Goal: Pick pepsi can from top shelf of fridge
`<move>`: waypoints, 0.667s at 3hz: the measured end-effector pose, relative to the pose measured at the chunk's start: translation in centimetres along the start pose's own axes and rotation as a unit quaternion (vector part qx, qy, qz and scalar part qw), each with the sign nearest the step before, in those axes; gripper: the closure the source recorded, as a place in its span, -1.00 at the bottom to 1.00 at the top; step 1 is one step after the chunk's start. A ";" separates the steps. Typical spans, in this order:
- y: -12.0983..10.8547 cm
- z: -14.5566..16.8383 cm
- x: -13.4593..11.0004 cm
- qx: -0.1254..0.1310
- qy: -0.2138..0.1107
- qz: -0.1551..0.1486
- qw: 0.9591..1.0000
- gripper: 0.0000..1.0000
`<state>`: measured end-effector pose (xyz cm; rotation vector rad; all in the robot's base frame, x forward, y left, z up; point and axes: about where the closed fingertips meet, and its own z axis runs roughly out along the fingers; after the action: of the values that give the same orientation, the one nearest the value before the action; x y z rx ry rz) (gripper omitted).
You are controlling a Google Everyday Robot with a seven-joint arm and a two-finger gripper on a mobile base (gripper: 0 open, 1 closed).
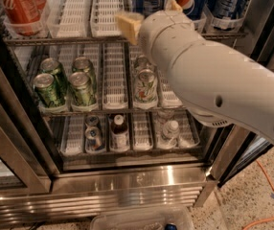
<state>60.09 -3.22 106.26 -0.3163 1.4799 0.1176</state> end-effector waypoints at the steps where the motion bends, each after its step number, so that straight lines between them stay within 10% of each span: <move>1: 0.0 0.9 -0.5 0.005 -0.011 0.011 1.000 -0.58; 2: 0.1 1.6 -1.1 0.010 -0.021 0.017 1.000 -0.58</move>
Offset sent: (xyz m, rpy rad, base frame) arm 0.0248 0.0060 0.0102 0.0704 -0.0444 -0.0203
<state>61.47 -2.60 107.40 -0.2719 1.4438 0.1364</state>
